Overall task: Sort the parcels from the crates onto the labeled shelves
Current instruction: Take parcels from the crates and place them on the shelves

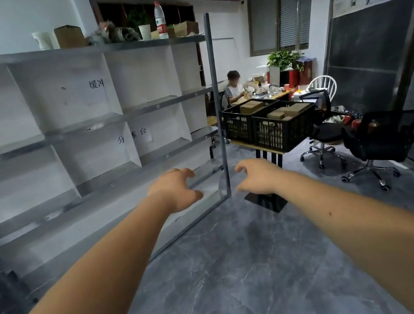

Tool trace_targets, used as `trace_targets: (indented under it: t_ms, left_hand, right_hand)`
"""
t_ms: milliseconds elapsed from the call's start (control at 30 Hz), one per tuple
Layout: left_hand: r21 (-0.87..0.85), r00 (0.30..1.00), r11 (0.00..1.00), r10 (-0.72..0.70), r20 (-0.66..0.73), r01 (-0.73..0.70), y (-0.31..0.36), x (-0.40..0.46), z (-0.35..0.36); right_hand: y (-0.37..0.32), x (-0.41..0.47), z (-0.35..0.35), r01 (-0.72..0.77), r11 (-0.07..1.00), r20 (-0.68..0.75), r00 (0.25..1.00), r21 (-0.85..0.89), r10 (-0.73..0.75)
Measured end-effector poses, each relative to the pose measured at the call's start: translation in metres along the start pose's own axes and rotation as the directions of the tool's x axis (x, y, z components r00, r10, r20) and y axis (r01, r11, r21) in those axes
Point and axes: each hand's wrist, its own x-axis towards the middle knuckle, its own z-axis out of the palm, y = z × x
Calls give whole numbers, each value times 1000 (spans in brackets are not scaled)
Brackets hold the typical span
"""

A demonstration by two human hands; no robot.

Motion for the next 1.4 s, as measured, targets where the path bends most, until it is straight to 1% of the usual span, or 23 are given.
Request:
trace_targets:
  t_ms: [100,267,467,533,700,867,933,1033,1233,1400]
  left_hand:
    - [-37,1000,999,9,6,-8,4,35,8]
    - [-81,998,995,54,-36,-56,10,98,18]
    - [-10,983,984,177,-56,-178,-3,181,29]
    - [4,970,972,234,-69,-234,-11,212,33]
    - [21,929,932,362,-71,-362,-26,299,34]
    - [23,890,890,456,-25,-455,-36,377,40]
    - [8,876,876,483,-9,-483,-37,403,43]
    - [-5,857,857,516,4,-516,-33,438,48]
    - [-6,823,823,568,-13,-568,-14,501,70]
    - [-2,827,827,562,23,-562,13,568,97]
  right_hand:
    - [12,33,-12,6,1000,8,1000,0,-6]
    - [24,87,-15,16,999,7,1000,-41,-16]
    - [36,148,-10,26,998,-26,999,-51,-27]
    - [40,172,-7,26,996,-42,999,-81,-30]
    - [41,236,-4,-29,996,-93,995,-82,22]
    - [41,300,-4,-84,989,-154,986,-123,64]
    - [44,321,-6,-116,987,-175,980,-113,95]
    - [53,348,-13,-158,984,-203,969,-76,140]
    - [83,394,-23,-201,976,-207,962,-81,181]
    - [134,445,-32,-232,971,-251,945,-58,210]
